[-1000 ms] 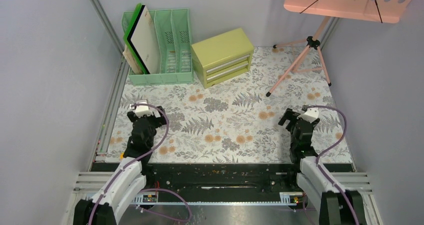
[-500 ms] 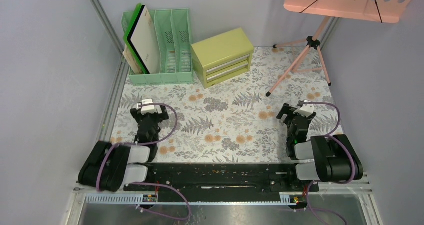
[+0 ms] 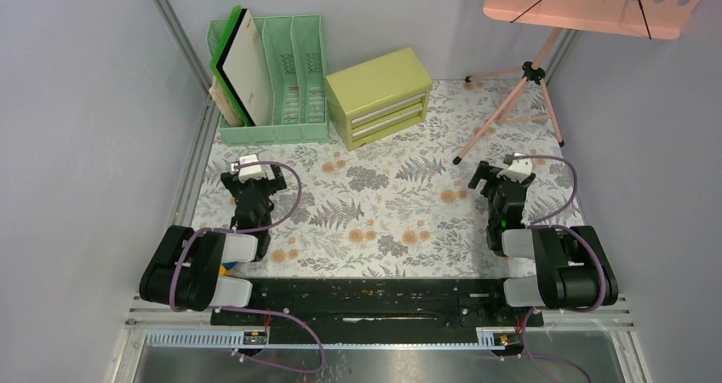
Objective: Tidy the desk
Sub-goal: Reset both arms
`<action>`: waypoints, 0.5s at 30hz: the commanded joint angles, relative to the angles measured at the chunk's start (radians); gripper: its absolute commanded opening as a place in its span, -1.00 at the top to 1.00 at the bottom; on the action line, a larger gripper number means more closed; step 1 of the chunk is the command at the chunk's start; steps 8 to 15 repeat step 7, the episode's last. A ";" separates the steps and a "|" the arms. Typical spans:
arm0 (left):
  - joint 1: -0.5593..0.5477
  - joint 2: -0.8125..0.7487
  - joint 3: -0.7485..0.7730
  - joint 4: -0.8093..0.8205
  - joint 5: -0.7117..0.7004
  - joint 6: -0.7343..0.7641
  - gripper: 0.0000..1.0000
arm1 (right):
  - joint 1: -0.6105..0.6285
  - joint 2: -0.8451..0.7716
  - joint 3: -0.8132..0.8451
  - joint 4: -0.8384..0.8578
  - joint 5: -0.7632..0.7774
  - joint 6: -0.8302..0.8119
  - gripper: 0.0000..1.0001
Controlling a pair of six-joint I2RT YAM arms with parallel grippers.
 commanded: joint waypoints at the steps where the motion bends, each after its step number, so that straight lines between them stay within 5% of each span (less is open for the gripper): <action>1: 0.005 -0.004 0.015 0.016 -0.026 -0.025 -0.97 | -0.003 -0.040 0.114 -0.193 -0.033 -0.033 -0.99; 15: 0.009 -0.006 0.025 -0.004 -0.021 -0.027 -0.97 | -0.003 -0.021 0.110 -0.152 -0.021 -0.028 -0.99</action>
